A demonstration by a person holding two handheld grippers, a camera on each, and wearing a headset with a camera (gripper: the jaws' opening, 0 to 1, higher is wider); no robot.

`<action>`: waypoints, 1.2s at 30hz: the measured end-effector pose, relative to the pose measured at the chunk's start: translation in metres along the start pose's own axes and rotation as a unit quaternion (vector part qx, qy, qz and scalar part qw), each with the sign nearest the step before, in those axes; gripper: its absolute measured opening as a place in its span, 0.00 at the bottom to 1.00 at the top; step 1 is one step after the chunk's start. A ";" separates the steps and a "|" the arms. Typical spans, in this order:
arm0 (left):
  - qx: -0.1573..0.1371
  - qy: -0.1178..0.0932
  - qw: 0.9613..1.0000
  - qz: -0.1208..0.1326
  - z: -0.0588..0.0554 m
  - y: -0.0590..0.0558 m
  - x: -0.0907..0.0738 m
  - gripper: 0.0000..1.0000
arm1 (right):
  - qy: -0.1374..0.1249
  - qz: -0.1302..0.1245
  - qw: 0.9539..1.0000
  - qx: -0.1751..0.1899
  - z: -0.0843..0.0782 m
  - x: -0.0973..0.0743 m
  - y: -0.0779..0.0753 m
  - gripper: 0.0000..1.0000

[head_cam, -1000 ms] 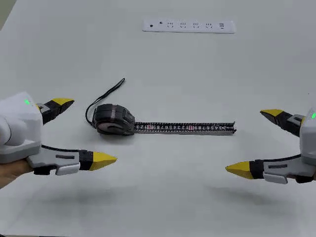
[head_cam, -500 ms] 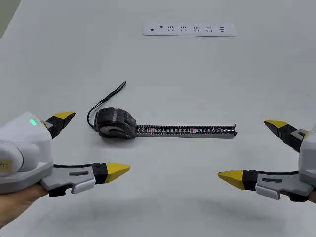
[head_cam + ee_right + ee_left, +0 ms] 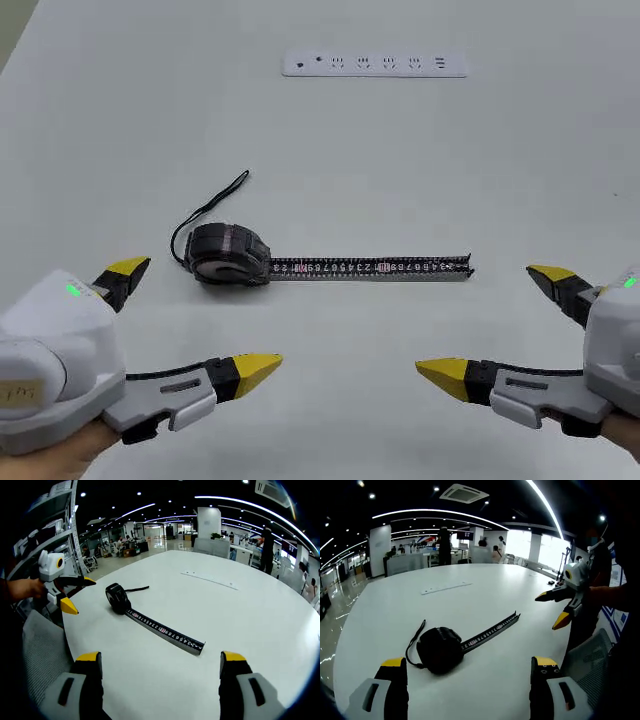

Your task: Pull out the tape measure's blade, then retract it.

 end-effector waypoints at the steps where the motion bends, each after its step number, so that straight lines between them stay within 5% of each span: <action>1: 0.000 0.000 1.000 0.000 0.000 0.000 0.000 1.00 | 0.000 0.000 1.000 0.000 0.000 0.000 0.000 1.00; 8: -0.037 -0.003 0.999 0.039 0.005 0.005 -0.007 0.99 | -0.012 -0.018 1.000 0.016 0.007 -0.003 0.009 1.00; 23: -0.049 -0.011 0.996 0.067 0.012 0.002 -0.010 0.99 | -0.012 -0.034 0.999 0.020 0.010 -0.013 0.005 0.99; 36: -0.045 0.001 0.995 0.085 0.010 -0.002 -0.006 1.00 | -0.010 -0.017 1.000 0.018 0.005 -0.014 0.005 0.99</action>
Point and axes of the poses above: the centre of the closed fingertips' face, and the gripper's own axes: x roughly forward along the fingers, y roughly to its left, z roughly out of its top, the point moved 7 cm from there along -x, roughly backward along the fingers, and after that the axes turned 4 degrees about z, right-handed, at the moved point
